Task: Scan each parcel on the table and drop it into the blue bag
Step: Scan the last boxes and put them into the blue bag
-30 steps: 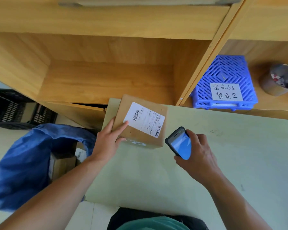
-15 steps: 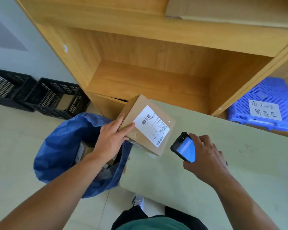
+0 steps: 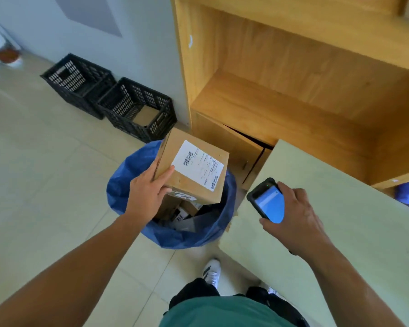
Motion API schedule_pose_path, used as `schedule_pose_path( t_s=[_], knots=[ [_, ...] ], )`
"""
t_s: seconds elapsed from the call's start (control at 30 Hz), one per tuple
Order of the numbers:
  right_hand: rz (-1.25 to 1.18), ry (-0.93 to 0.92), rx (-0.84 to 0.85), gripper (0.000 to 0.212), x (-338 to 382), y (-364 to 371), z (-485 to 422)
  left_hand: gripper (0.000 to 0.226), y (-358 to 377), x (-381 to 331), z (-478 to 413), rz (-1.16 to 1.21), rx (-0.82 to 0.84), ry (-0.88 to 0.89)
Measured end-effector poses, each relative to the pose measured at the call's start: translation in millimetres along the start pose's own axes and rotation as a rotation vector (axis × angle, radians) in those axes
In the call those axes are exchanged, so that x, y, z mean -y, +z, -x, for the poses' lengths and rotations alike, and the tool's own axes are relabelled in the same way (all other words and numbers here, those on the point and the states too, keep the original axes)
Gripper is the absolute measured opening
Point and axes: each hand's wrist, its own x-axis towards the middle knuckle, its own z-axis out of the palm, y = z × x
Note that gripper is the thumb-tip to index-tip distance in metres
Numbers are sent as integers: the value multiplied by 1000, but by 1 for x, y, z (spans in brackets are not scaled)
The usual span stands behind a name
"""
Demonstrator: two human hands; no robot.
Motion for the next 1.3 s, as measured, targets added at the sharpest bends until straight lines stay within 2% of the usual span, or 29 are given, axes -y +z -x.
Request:
schedule_pose_path(
  t_s=[0.07, 0.13, 0.2, 0.27, 0.3, 0.43, 0.57, 0.83, 0.87, 0.93, 1.3],
  knots=[
    [9, -16, 7, 95, 12, 5, -3, 76, 1, 11, 10, 10, -22, -67],
    [1, -16, 11, 94, 20, 7, -4, 77, 10, 16, 14, 73, 0, -208],
    [-3, -2, 3, 93, 23, 7, -7, 95, 22, 16, 16, 188, 151, -316],
    [2, 24, -9, 93, 23, 5, -10, 113, 32, 13, 23, 258, 339, -278],
    [1, 37, -17, 93, 23, 4, -10, 114, 35, 11, 27, 266, 404, -264],
    [-9, 64, -50, 93, 16, -2, -9, 90, 37, 2, 28, 263, 432, -294],
    [-5, 92, -35, 93, 9, -4, 0, 78, 29, -7, 12, 179, 402, -272],
    [-91, 145, -43, 92, -6, 1, 27, 75, 14, -33, -15, 91, 331, -151],
    [-134, 196, -89, 92, -22, -11, 42, 75, 16, -61, -25, 94, 304, -64],
    [-162, 200, -87, 92, -25, -11, 45, 77, 13, -65, -31, 88, 288, -71],
    [-330, 430, -439, 90, -139, -85, 123, 74, 14, -265, -88, 53, 232, 385]
  ],
)
